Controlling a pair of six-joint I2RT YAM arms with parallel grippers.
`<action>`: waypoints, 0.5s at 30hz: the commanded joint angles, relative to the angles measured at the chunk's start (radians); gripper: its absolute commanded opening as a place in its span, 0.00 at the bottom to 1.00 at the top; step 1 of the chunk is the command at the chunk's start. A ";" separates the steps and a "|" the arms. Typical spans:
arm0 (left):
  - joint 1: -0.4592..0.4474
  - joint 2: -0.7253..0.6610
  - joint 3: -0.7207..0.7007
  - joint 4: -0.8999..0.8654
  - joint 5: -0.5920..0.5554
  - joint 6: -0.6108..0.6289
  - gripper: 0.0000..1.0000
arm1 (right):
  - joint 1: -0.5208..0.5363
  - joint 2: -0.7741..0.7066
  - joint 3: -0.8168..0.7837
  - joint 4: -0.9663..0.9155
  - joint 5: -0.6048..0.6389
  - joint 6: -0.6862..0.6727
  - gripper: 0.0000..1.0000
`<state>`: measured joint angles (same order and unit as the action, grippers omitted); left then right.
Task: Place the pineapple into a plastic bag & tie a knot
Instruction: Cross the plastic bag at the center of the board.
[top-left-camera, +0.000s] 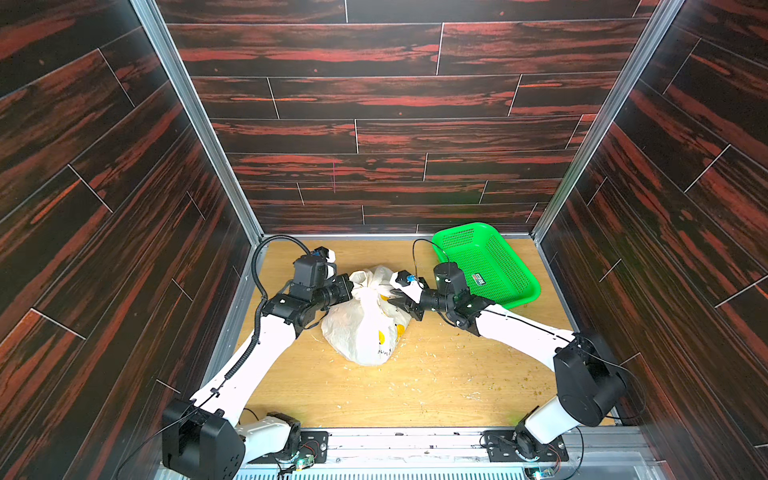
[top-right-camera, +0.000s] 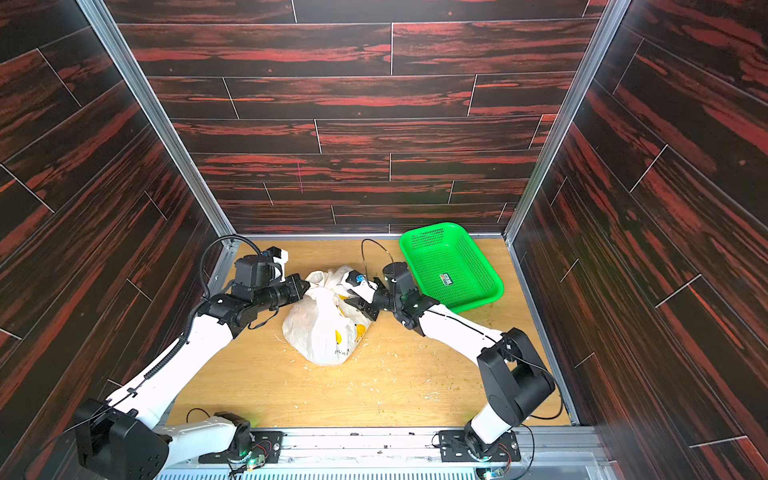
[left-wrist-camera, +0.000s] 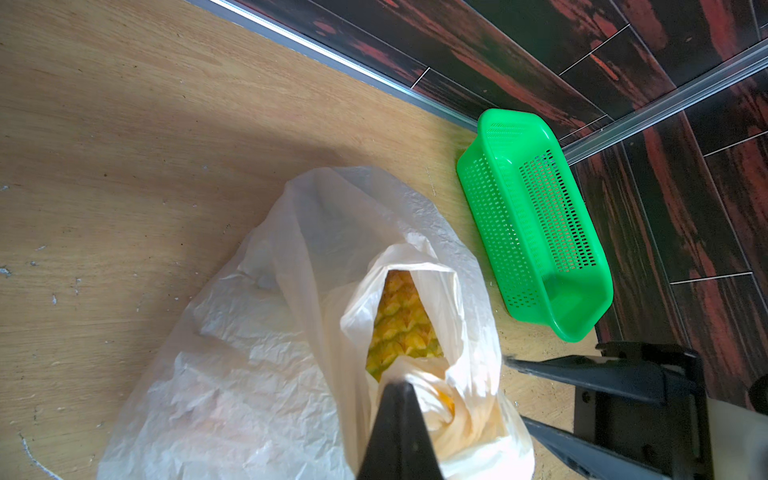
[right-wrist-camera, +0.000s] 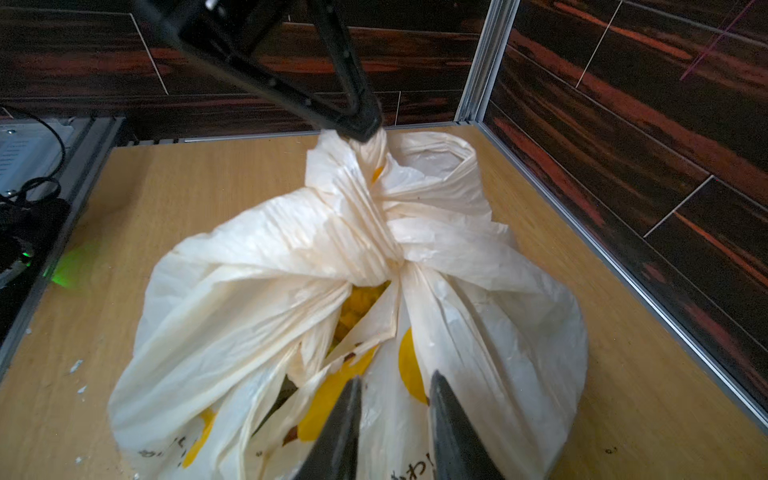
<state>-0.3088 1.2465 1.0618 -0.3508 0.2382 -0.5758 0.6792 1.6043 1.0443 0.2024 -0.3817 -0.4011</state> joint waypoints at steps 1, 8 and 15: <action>0.003 0.014 0.010 -0.011 0.011 0.009 0.00 | 0.025 0.027 0.014 -0.034 0.026 -0.050 0.32; 0.004 0.015 0.014 -0.026 0.012 0.014 0.00 | 0.047 0.084 0.072 -0.049 -0.007 -0.079 0.35; 0.004 0.023 0.016 -0.020 0.012 0.014 0.00 | 0.053 0.069 0.046 -0.049 -0.047 -0.086 0.41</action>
<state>-0.3088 1.2629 1.0622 -0.3523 0.2447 -0.5751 0.7246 1.6814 1.0904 0.1719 -0.4038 -0.4736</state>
